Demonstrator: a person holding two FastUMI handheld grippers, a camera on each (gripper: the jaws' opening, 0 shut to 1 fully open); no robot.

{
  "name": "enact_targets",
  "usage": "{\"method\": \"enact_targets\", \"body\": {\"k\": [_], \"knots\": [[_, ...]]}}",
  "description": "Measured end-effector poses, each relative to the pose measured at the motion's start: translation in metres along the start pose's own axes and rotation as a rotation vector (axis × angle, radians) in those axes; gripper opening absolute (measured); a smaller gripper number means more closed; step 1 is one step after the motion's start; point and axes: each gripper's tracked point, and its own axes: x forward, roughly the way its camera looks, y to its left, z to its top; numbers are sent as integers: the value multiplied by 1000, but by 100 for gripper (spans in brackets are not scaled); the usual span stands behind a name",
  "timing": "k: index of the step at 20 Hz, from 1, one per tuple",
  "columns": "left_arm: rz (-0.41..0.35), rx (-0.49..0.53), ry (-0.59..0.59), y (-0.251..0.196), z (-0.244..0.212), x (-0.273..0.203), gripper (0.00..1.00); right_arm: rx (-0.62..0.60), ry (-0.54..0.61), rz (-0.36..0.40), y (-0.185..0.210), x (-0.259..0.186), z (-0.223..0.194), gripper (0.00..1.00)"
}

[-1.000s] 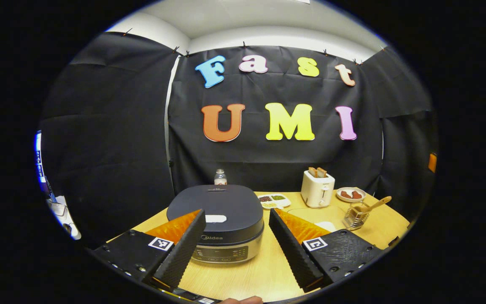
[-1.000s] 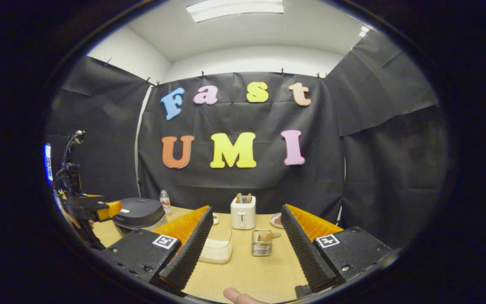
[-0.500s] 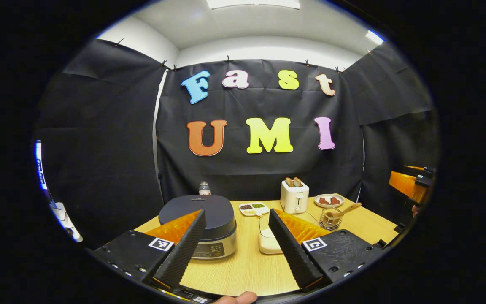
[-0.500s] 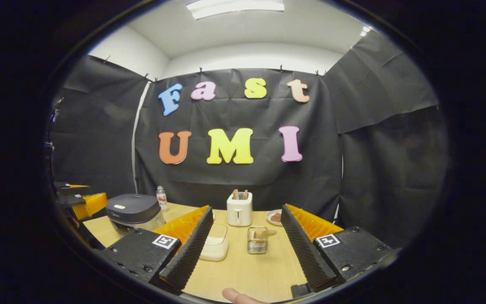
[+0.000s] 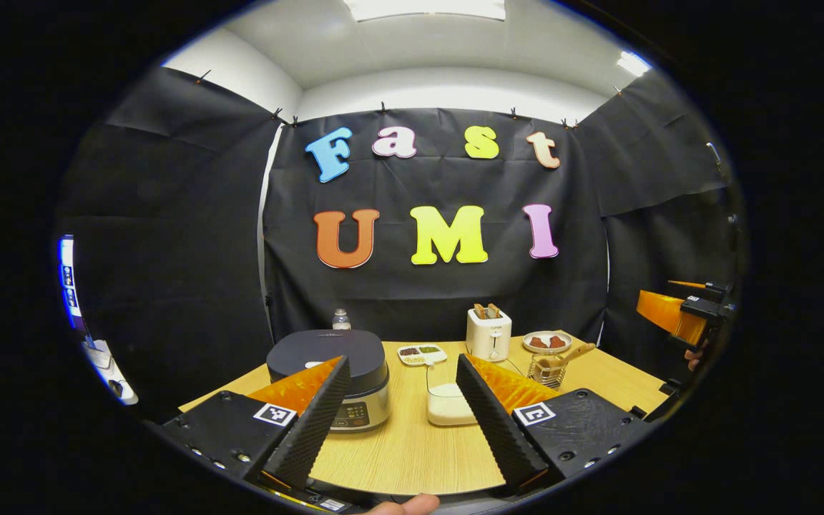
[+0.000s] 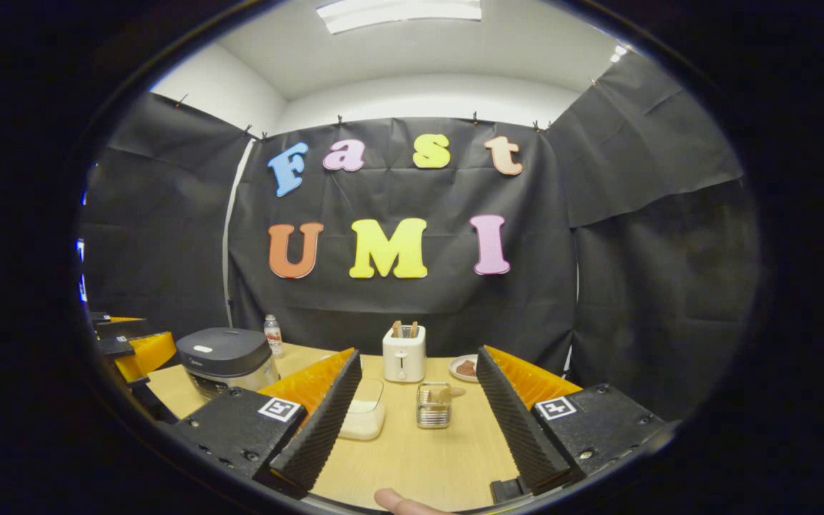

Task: Close the left gripper, press the button to open the rice cooker; take a wooden spoon from the chopstick holder with the right hand, scoop a spoonful of rice and pour it into the rice cooker, then put the wooden spoon back into the chopstick holder.

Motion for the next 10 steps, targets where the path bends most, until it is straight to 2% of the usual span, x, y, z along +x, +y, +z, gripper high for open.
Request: {"method": "enact_targets", "body": {"k": [10], "knots": [[-4,-30,-11,0,4,-5,95,-3,-10,9,4,-4,3,100]]}}
